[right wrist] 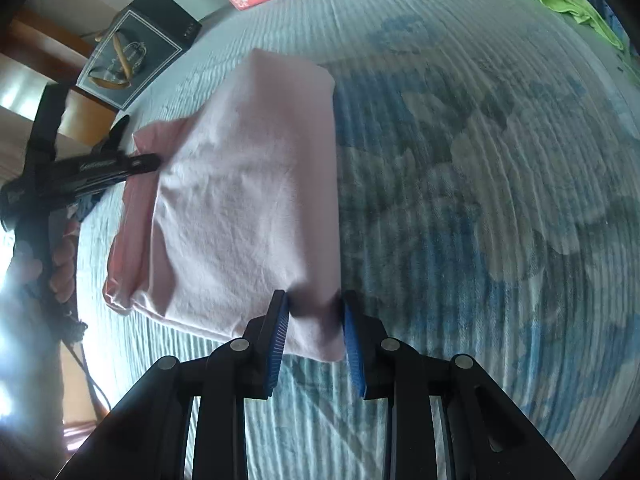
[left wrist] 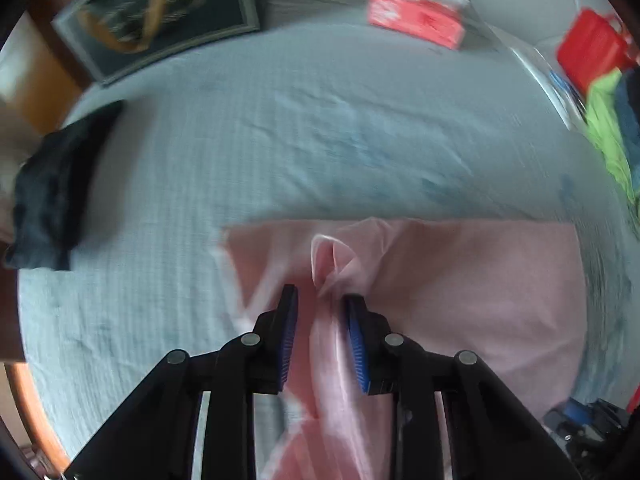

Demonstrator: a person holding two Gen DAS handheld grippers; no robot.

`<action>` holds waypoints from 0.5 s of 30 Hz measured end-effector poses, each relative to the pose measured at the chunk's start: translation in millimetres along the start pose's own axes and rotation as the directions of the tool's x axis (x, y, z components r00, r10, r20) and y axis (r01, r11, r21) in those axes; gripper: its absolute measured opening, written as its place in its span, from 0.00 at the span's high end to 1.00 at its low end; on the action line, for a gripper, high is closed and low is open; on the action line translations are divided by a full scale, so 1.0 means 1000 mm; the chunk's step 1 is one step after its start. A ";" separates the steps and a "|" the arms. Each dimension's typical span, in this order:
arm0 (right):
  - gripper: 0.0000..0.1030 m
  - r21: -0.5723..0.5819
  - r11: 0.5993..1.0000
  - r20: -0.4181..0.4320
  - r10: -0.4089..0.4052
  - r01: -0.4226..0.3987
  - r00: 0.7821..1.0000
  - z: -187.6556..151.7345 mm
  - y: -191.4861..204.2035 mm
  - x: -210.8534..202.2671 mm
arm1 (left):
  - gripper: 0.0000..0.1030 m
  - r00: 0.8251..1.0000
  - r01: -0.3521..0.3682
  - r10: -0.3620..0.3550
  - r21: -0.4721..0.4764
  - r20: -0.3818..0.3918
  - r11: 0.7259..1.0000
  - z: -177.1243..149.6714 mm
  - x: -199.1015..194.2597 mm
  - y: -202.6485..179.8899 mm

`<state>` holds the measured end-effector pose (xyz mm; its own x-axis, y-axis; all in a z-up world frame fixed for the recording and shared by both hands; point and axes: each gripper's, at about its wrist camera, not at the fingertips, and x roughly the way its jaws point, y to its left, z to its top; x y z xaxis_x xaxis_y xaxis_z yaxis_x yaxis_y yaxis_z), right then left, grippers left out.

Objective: Fold clothes

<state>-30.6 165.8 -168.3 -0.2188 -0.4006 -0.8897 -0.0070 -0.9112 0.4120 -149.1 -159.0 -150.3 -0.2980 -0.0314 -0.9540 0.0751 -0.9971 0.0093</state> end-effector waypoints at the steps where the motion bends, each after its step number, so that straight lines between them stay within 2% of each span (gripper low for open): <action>1: 0.74 0.002 1.000 0.001 0.004 -0.004 1.000 0.000 -0.001 0.000 | 0.76 0.999 -0.030 0.030 -0.023 0.013 0.999 -0.001 -0.005 0.015; 3: 0.74 0.003 1.000 0.001 0.007 -0.007 1.000 -0.001 -0.002 -0.001 | 0.76 0.995 -0.099 0.100 -0.078 0.007 0.992 -0.003 -0.014 0.051; 4: 0.73 0.004 1.000 0.001 0.008 -0.008 1.000 -0.001 -0.002 -0.002 | 0.76 0.997 -0.077 0.077 -0.100 -0.007 0.992 -0.006 -0.016 0.062; 6: 0.73 0.011 1.000 0.001 0.006 -0.006 1.000 -0.002 -0.002 -0.002 | 0.76 0.999 0.033 -0.035 -0.141 -0.018 0.989 -0.017 -0.026 0.080; 8: 0.73 0.017 1.000 0.014 0.008 -0.008 1.000 -0.002 0.000 -0.008 | 0.65 0.992 0.120 -0.123 -0.119 -0.018 0.986 -0.030 -0.035 0.075; 10: 0.72 0.014 1.000 0.053 0.010 -0.011 0.999 -0.003 0.003 -0.020 | 0.30 0.982 0.189 -0.190 -0.088 -0.007 0.978 -0.046 -0.042 0.062; 13: 0.65 0.007 1.000 0.096 -0.007 0.007 0.995 0.001 0.012 -0.032 | 0.24 0.972 0.234 -0.234 -0.040 0.000 0.971 -0.065 -0.044 0.037; 15: 0.51 0.007 0.999 0.111 -0.039 0.039 0.993 0.000 0.013 -0.035 | 0.24 0.970 0.244 -0.244 -0.007 -0.010 0.970 -0.075 -0.042 0.020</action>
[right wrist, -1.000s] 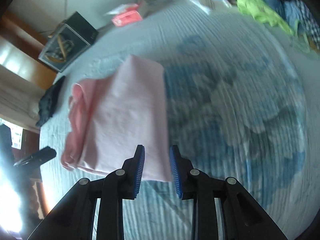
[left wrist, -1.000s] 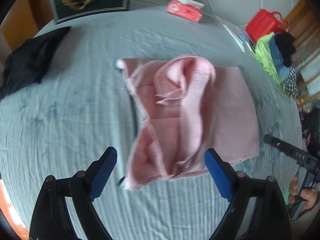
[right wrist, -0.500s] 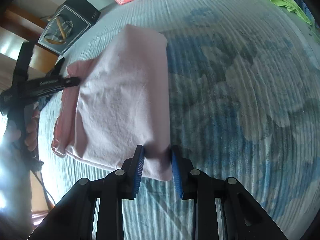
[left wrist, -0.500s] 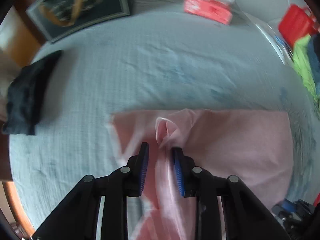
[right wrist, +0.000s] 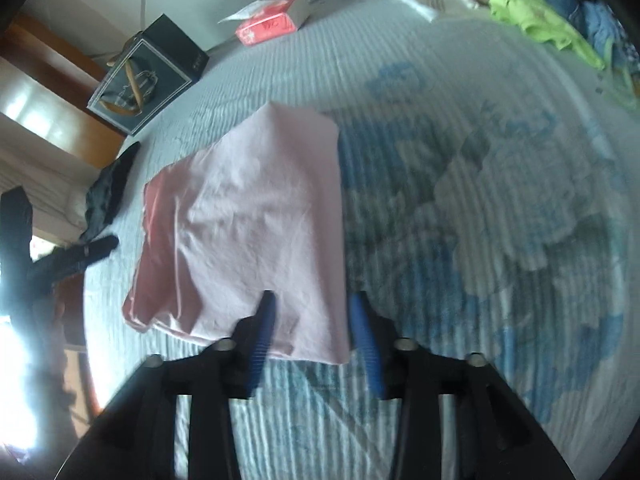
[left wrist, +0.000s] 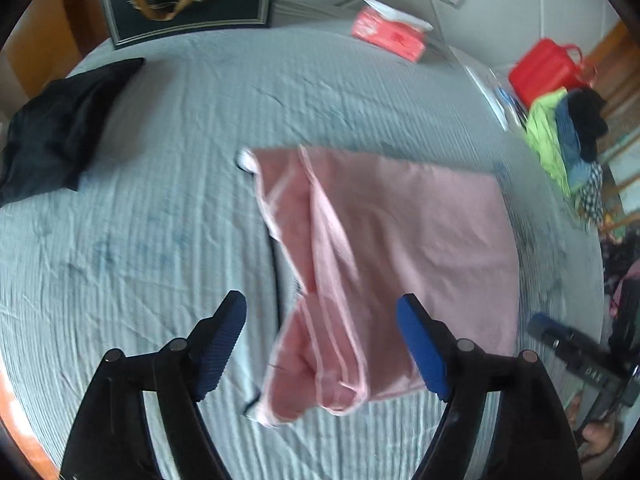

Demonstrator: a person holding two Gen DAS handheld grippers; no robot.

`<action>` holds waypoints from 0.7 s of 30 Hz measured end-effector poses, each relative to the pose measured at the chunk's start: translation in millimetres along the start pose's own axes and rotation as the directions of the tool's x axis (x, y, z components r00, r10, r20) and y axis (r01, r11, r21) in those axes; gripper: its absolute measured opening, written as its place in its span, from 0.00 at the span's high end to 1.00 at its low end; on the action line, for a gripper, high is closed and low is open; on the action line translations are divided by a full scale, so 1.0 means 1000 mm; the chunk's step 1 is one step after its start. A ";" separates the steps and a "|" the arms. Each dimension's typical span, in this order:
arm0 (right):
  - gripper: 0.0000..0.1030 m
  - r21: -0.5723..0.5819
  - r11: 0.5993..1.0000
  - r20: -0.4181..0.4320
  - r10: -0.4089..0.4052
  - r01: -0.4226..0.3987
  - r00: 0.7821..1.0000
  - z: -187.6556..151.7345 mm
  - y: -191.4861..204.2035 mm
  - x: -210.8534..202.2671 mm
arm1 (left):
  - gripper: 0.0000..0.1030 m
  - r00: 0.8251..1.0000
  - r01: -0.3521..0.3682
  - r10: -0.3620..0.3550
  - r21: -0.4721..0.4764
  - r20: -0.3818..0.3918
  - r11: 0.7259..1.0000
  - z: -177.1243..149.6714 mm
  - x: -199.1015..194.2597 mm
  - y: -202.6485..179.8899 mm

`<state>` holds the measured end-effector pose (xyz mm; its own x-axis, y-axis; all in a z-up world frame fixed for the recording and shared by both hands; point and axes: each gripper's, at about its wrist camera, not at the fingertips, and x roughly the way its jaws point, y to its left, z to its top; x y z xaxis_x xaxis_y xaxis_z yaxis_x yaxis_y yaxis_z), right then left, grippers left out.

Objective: Fold clothes

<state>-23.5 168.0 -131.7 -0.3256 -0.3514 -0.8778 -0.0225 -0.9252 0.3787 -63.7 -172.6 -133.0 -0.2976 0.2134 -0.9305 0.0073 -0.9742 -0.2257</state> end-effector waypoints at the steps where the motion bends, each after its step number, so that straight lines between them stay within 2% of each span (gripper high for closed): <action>1: 0.50 0.006 1.000 0.000 -0.009 0.009 1.000 0.000 -0.001 0.001 | 0.24 1.000 -0.004 0.004 0.020 -0.016 1.000 -0.005 0.007 -0.005; 3: 0.49 0.027 0.999 -0.010 -0.019 0.019 1.000 0.000 -0.001 0.006 | 0.24 0.998 -0.032 0.035 0.057 -0.047 0.998 -0.015 0.023 -0.014; 5: 0.49 0.032 0.999 -0.022 -0.039 0.040 0.999 -0.003 0.000 0.013 | 0.28 0.993 -0.096 0.101 0.078 -0.067 0.992 -0.022 0.037 -0.018; 7: 0.49 0.000 0.998 -0.020 -0.059 0.059 0.998 -0.004 0.008 0.019 | 0.64 0.990 -0.110 0.115 0.070 -0.076 0.991 -0.026 0.039 -0.014; 8: 0.53 -0.037 0.997 -0.009 -0.071 0.070 0.997 -0.006 0.016 0.021 | 0.68 0.991 -0.111 0.115 0.055 -0.074 0.992 -0.027 0.036 -0.010; 9: 0.70 -0.071 0.994 -0.006 -0.085 0.084 0.996 -0.007 0.022 0.023 | 0.72 0.991 -0.113 0.116 0.039 -0.071 0.993 -0.028 0.033 -0.005; 10: 0.81 -0.101 0.990 -0.019 -0.105 0.102 0.994 -0.009 0.029 0.028 | 0.74 0.991 -0.117 0.119 0.025 -0.069 0.993 -0.028 0.030 -0.001; 11: 0.89 -0.117 0.986 -0.043 -0.123 0.117 0.991 -0.010 0.033 0.033 | 0.74 0.988 -0.136 0.137 0.017 -0.066 0.991 -0.030 0.025 0.007; 14: 0.89 -0.116 0.984 -0.097 -0.145 0.134 0.985 -0.013 0.029 0.040 | 0.74 0.985 -0.145 0.143 -0.008 -0.093 0.989 -0.039 0.021 0.029; 15: 0.87 -0.105 0.986 -0.112 -0.142 0.131 0.983 -0.014 0.025 0.040 | 0.70 0.985 -0.137 0.135 -0.020 -0.106 0.990 -0.042 0.021 0.036; 16: 0.84 -0.096 0.987 -0.119 -0.138 0.127 0.983 -0.012 0.024 0.038 | 0.62 0.985 -0.132 0.128 -0.031 -0.112 0.991 -0.043 0.018 0.041; 17: 0.75 -0.091 0.987 -0.119 -0.141 0.130 0.983 -0.010 0.022 0.034 | 0.57 0.986 -0.128 0.123 -0.040 -0.115 0.991 -0.044 0.015 0.045; 18: 0.69 -0.086 0.987 -0.112 -0.142 0.132 0.984 -0.007 0.021 0.029 | 0.48 0.986 -0.134 0.129 -0.040 -0.103 0.990 -0.042 0.008 0.045; 21: 0.65 -0.067 0.993 -0.036 -0.104 0.101 0.994 0.012 0.018 0.007 | 0.41 0.992 -0.121 0.119 -0.041 -0.034 0.992 -0.027 -0.020 0.043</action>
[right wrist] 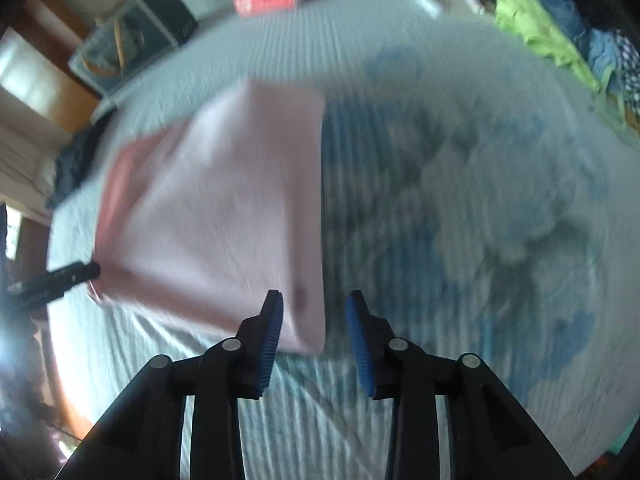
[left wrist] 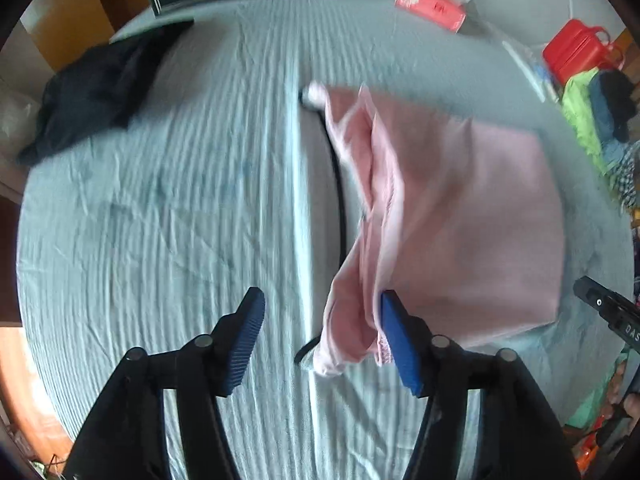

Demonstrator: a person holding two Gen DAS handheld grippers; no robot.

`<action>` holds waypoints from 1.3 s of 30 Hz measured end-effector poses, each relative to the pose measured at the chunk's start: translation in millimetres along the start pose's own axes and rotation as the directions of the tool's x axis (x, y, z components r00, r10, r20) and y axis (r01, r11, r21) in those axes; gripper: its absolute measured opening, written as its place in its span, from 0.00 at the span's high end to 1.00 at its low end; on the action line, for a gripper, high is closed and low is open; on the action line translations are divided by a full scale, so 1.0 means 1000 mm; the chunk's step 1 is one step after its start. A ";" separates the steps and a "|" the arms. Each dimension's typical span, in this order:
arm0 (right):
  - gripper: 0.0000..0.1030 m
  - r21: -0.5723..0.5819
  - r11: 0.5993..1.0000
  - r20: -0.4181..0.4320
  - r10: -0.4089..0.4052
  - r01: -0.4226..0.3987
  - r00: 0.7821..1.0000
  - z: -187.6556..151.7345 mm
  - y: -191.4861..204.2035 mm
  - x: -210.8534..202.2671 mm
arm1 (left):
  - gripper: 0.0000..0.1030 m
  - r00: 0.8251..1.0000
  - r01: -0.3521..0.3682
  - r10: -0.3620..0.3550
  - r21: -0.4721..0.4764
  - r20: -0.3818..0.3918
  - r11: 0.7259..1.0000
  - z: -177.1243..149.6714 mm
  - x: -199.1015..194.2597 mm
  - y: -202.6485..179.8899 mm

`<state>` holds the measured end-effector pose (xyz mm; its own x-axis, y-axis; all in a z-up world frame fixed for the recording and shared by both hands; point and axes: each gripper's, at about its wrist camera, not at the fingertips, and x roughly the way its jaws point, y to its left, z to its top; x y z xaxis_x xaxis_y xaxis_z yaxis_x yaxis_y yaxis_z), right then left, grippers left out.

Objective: Fold clothes

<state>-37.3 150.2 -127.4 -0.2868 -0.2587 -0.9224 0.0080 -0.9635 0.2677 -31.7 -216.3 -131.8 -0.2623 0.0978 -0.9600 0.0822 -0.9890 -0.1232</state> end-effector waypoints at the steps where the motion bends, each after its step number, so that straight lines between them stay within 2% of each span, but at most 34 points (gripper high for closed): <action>1: 0.65 0.008 1.000 0.027 0.013 -0.014 1.000 0.008 -0.002 -0.006 | 0.39 0.999 0.024 -0.024 -0.004 0.021 1.000 0.008 -0.007 -0.003; 3: 0.65 0.008 1.000 0.076 0.028 -0.028 0.997 0.029 -0.001 -0.013 | 0.36 0.995 0.072 -0.071 -0.010 0.063 0.997 0.025 -0.022 -0.008; 6: 0.65 0.003 0.999 0.098 0.046 -0.046 0.994 0.059 0.006 -0.009 | 0.36 0.986 0.118 -0.119 0.012 0.118 0.993 0.050 -0.033 -0.027; 8: 0.67 -0.011 0.999 0.095 0.041 -0.040 0.995 0.069 0.010 -0.004 | 0.36 0.982 0.158 -0.160 0.031 0.100 0.987 0.074 -0.014 -0.051; 10: 0.75 -0.024 0.999 0.079 0.040 -0.038 0.996 0.080 0.013 0.006 | 0.36 0.983 0.166 -0.170 0.061 0.071 0.984 0.082 0.002 -0.069; 11: 0.83 -0.028 0.999 0.066 0.045 -0.044 0.997 0.085 0.014 0.012 | 0.36 0.986 0.155 -0.159 0.079 0.052 0.985 0.088 0.015 -0.075; 15: 0.85 -0.031 0.995 0.021 0.098 -0.098 0.995 0.098 0.019 0.037 | 0.36 0.998 0.058 -0.058 0.096 -0.010 0.994 0.099 0.061 -0.073; 17: 0.85 -0.022 0.992 0.004 0.125 -0.125 0.992 0.103 0.019 0.052 | 0.36 1.000 -0.026 0.027 0.079 -0.013 0.997 0.096 0.074 -0.052; 18: 0.85 -0.013 0.994 0.004 0.109 -0.109 0.994 0.107 0.016 0.058 | 0.34 0.999 -0.043 0.044 0.060 -0.014 0.997 0.096 0.077 -0.041; 19: 0.85 0.003 0.996 0.002 0.091 -0.091 0.996 0.110 0.013 0.064 | 0.34 1.000 -0.003 0.004 0.025 -0.013 1.000 0.096 0.077 -0.028; 21: 0.85 0.047 0.997 -0.009 0.069 -0.068 0.998 0.114 0.003 0.072 | 0.34 1.000 -0.028 0.028 0.006 -0.007 1.000 0.096 0.072 -0.015; 22: 0.85 0.067 0.996 -0.008 0.053 -0.052 0.999 0.115 -0.001 0.073 | 0.34 0.998 -0.064 0.064 0.007 -0.002 0.998 0.095 0.068 -0.011; 24: 0.80 0.072 0.997 0.031 0.003 -0.005 1.000 0.112 -0.002 0.061 | 0.34 0.999 -0.032 0.032 -0.015 0.021 0.999 0.090 0.052 0.000; 27: 0.71 0.069 0.995 0.070 0.064 -0.069 0.996 0.095 -0.001 0.038 | 0.34 0.998 0.052 -0.051 -0.029 0.042 0.998 0.075 0.032 0.005; 30: 0.71 0.024 0.995 0.034 0.093 -0.094 0.995 0.068 0.010 0.031 | 0.34 0.992 0.120 -0.122 0.054 0.039 0.991 0.056 0.026 -0.016; 32: 0.71 0.005 0.994 0.006 0.111 -0.111 0.994 0.049 0.017 0.031 | 0.34 0.994 0.107 -0.109 0.124 0.015 0.986 0.044 0.031 -0.031; 35: 0.71 0.007 0.991 -0.042 0.133 -0.133 0.990 0.024 0.019 0.036 | 0.34 0.999 -0.005 0.013 0.207 -0.037 0.978 0.024 0.050 -0.038; 37: 0.71 0.015 0.992 -0.067 0.126 -0.125 0.990 0.009 0.015 0.038 | 0.31 0.998 -0.032 0.042 0.203 -0.048 0.979 0.009 0.055 -0.028; 39: 0.71 0.027 0.993 -0.078 0.116 -0.114 0.990 -0.004 0.010 0.038 | 0.24 0.999 -0.006 0.013 0.147 -0.043 0.989 -0.002 0.052 -0.011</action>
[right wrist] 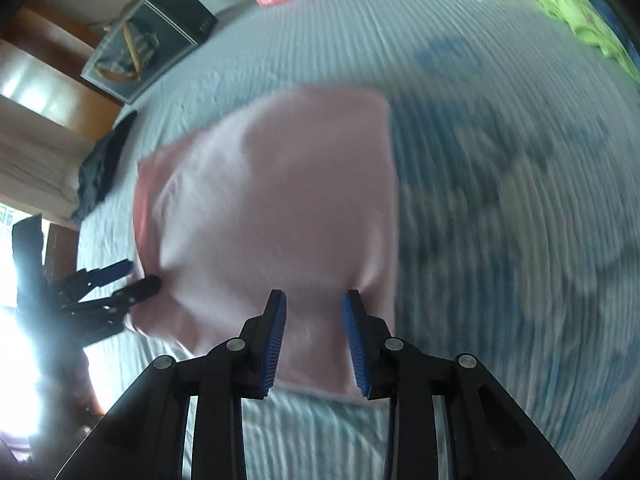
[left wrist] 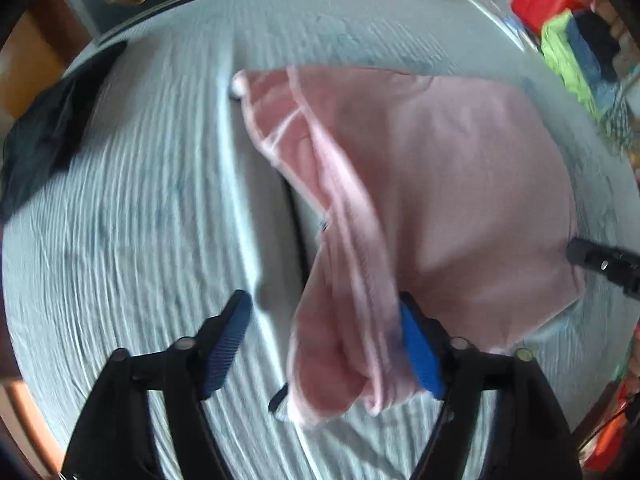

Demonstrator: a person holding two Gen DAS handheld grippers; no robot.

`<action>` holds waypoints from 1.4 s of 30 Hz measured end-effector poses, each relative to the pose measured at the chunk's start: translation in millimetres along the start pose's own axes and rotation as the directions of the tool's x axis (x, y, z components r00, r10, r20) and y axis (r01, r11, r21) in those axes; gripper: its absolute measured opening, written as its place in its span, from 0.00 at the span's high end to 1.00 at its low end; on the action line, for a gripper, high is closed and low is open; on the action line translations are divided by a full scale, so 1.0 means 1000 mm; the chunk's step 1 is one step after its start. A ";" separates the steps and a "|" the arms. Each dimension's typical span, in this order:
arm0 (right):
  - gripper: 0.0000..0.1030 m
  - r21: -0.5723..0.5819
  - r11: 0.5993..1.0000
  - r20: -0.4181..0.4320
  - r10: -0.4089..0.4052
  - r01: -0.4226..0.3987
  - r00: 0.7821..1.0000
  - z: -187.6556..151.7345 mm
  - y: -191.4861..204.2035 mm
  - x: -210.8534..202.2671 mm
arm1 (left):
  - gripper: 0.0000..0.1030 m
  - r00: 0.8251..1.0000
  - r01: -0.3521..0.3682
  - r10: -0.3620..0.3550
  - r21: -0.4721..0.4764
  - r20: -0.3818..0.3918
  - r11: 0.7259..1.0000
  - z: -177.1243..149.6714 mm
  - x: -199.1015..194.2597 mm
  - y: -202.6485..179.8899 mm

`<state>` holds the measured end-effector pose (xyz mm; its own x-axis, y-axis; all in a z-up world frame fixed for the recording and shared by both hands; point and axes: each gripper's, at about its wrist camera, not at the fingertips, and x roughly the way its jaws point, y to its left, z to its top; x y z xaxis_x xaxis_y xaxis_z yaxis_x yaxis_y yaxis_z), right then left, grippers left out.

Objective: Fold clothes

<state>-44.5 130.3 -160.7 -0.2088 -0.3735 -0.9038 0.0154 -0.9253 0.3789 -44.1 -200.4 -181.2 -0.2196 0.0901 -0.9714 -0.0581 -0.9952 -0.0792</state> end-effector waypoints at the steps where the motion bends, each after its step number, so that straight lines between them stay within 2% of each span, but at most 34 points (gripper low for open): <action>1: 0.71 0.012 1.000 0.002 0.002 -0.002 1.000 -0.005 -0.003 -0.001 | 0.24 1.000 0.007 -0.007 -0.024 0.003 1.000 -0.005 -0.002 0.006; 4: 0.70 0.047 0.999 0.026 0.010 -0.011 1.000 -0.012 -0.008 -0.006 | 0.24 0.997 0.070 -0.065 -0.100 0.051 0.993 -0.013 -0.015 0.023; 6: 0.58 0.065 0.998 0.062 0.002 -0.006 0.998 -0.014 -0.010 -0.015 | 0.24 0.993 0.090 -0.078 -0.135 0.089 0.987 -0.012 -0.024 0.028; 9: 0.43 0.076 0.997 0.114 -0.004 -0.004 0.993 -0.008 -0.013 -0.029 | 0.23 0.992 0.064 -0.048 -0.147 0.115 0.987 -0.010 -0.027 0.029; 12: 0.43 0.081 0.997 0.136 -0.006 -0.005 0.991 0.001 -0.015 -0.033 | 0.23 0.996 0.048 -0.038 -0.133 0.075 0.990 -0.004 -0.008 0.022; 14: 0.43 0.076 0.997 0.142 -0.012 0.001 0.990 0.008 -0.015 -0.032 | 0.22 0.999 0.012 -0.006 -0.117 0.050 0.993 -0.004 0.005 0.013; 17: 0.43 0.062 0.998 0.145 -0.020 0.011 0.989 0.015 -0.014 -0.028 | 0.12 0.996 -0.038 0.044 -0.081 0.075 0.996 -0.007 0.007 0.000; 18: 0.43 0.056 0.998 0.145 -0.023 0.015 0.989 0.017 -0.012 -0.025 | 0.02 0.996 -0.049 0.057 -0.102 0.075 0.994 -0.007 0.010 0.001; 19: 0.43 0.051 0.999 0.147 -0.023 0.016 0.989 0.018 -0.011 -0.023 | 0.00 0.996 -0.043 0.053 -0.130 0.075 0.991 -0.007 0.012 0.005; 20: 0.43 0.046 0.999 0.149 -0.023 0.017 0.989 0.019 -0.009 -0.021 | 0.00 0.994 -0.038 0.051 -0.130 0.093 0.991 -0.006 0.013 0.005; 29: 0.43 0.024 0.998 0.165 -0.055 0.052 0.985 0.023 -0.004 -0.004 | 0.00 0.995 -0.042 0.051 -0.112 0.081 0.993 -0.011 0.019 0.005; 31: 0.45 0.030 0.998 0.188 -0.060 0.055 0.980 0.021 -0.006 -0.008 | 0.14 0.996 -0.035 0.043 -0.107 0.077 0.994 -0.010 0.019 0.003; 32: 0.46 0.035 0.998 0.204 -0.056 0.050 0.977 0.021 -0.007 -0.011 | 0.17 0.995 -0.036 0.044 -0.091 0.084 0.995 -0.010 0.018 0.000; 35: 0.46 0.044 0.998 0.230 -0.046 0.037 0.972 0.023 -0.010 -0.017 | 0.20 0.995 -0.032 0.038 -0.069 0.093 0.997 -0.009 0.020 -0.006; 38: 0.51 0.023 0.999 0.194 -0.053 0.049 0.980 0.028 -0.007 -0.008 | 0.23 0.996 -0.011 0.018 -0.076 0.091 0.997 -0.004 0.022 -0.003; 39: 0.54 0.017 0.998 0.180 -0.058 0.055 0.982 0.029 -0.005 -0.003 | 0.29 0.996 -0.006 0.012 -0.064 0.090 0.998 -0.003 0.023 -0.005; 40: 0.57 0.016 0.998 0.171 -0.067 0.066 0.983 0.029 -0.004 0.000 | 0.42 0.996 0.006 -0.001 -0.057 0.088 0.998 -0.004 0.023 -0.007; 42: 0.72 0.002 0.997 0.166 -0.082 0.083 0.983 0.027 0.000 0.002 | 0.58 0.996 0.041 -0.038 -0.036 0.079 0.998 -0.002 0.020 -0.012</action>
<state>-71.8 131.0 -156.9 -0.3690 -0.2806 -0.8861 -0.0035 -0.9529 0.3032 -46.3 -186.6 -200.4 -0.2938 0.1310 -0.9468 -0.0320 -0.9914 -0.1272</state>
